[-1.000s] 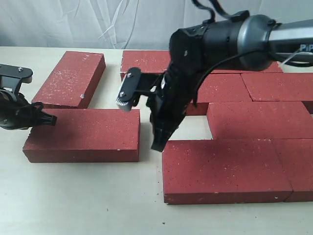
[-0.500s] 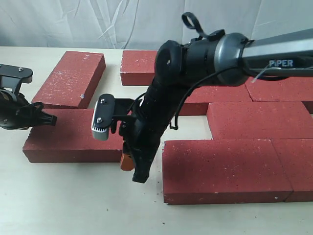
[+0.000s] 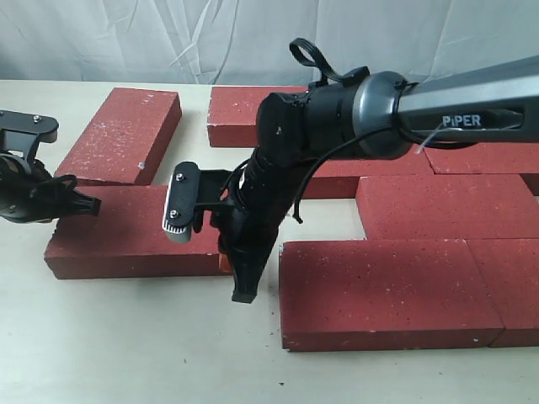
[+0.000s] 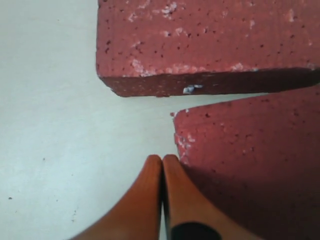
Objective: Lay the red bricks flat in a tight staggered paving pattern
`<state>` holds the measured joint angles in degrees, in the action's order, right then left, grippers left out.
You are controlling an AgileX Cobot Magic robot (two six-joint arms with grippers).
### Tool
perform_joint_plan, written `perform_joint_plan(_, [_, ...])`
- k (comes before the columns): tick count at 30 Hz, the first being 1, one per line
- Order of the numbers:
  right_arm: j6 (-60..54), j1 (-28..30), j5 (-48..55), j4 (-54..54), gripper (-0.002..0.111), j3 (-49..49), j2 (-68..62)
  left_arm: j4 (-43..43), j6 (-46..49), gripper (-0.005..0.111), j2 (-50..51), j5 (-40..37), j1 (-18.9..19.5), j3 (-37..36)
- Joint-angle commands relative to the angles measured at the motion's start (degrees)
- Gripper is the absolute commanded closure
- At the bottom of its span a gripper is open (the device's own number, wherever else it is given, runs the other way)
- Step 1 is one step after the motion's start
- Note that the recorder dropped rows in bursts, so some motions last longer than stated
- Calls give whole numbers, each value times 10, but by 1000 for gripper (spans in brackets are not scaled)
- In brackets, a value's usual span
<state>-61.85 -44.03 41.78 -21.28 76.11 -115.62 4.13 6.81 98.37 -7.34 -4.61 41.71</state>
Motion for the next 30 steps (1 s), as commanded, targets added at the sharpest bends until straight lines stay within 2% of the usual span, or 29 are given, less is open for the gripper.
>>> perform_joint_plan(1, [19,0,1,30,109,2,2,5,-4,107,3,25,-25,1])
perform_joint_plan(5, [84,0,0,94,109,2,10,4,-4,107,3,35,-39,1])
perform_joint_plan(12, [168,0,2,161,109,2,31,3,-4,107,3,39,-41,1])
perform_joint_plan(18, [170,36,100,156,109,2,60,-23,-4,107,3,45,-41,1])
perform_joint_plan(21, [170,95,104,128,109,-7,86,-37,-4,107,2,34,-39,1])
perform_joint_plan(23, [170,144,42,83,109,-20,100,-37,-4,107,-2,34,-34,1])
perform_joint_plan(25, [171,181,-19,-21,109,-23,102,-32,-4,107,-4,34,-28,1])
perform_joint_plan(27, [148,195,-23,-97,109,-23,96,-16,-4,107,-3,34,-23,1])
perform_joint_plan(30, [112,187,-17,-85,109,-23,76,-10,-4,107,-2,33,-23,1])
